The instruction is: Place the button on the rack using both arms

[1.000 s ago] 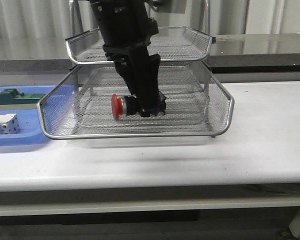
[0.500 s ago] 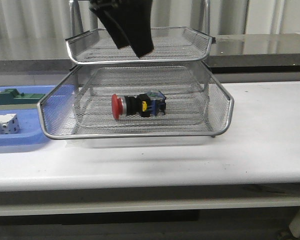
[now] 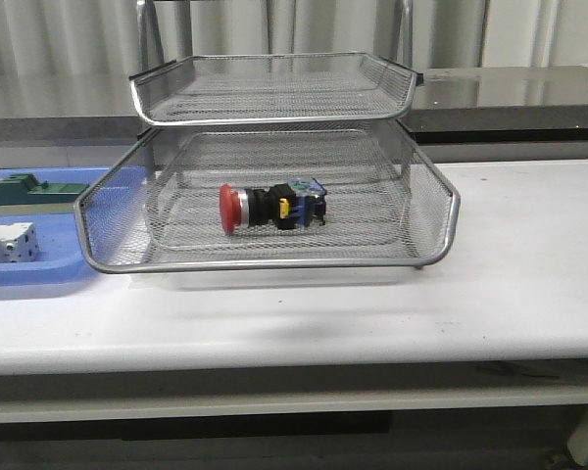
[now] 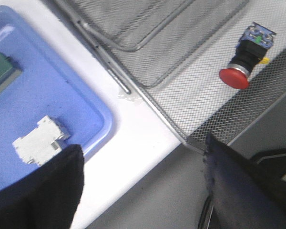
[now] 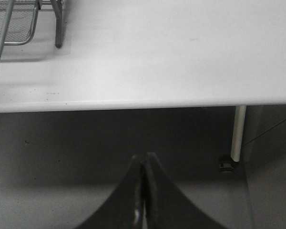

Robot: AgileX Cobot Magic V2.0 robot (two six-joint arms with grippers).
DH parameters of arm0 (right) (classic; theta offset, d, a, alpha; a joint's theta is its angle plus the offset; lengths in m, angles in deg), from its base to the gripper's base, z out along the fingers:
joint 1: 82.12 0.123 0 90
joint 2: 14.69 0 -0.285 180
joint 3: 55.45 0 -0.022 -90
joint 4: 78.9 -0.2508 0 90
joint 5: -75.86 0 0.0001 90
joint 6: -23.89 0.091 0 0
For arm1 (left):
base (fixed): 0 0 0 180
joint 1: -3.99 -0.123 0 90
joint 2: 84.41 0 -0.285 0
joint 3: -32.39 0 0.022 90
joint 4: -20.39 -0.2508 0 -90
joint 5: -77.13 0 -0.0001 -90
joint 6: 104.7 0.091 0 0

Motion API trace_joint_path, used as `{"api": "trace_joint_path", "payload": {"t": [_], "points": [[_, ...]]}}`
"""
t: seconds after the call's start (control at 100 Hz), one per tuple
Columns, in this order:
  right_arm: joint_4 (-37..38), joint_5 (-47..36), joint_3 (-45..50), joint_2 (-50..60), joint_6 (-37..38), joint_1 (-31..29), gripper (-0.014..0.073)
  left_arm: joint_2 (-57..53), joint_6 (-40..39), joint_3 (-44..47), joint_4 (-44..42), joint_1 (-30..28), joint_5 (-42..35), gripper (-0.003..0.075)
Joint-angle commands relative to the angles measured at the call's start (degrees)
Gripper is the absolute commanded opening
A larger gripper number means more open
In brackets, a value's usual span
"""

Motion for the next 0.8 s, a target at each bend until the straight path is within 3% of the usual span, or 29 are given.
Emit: {"api": "trace_joint_path", "payload": {"t": [0.0, 0.47, 0.79], "points": [[0.38, -3.11, -2.01, 0.09, -0.12, -0.29, -0.0068, -7.51, -1.39, 3.67, 1.70, -1.92, -7.10, 0.0504], [0.38, -3.11, -2.01, 0.09, -0.12, -0.29, -0.0068, -40.06, -6.23, 40.29, 1.70, -6.30, -39.49, 0.0504], [0.38, -3.11, -2.01, 0.09, -0.12, -0.29, -0.0068, -53.44, -10.90, 57.16, 1.70, -11.89, -48.02, 0.0504]]}}
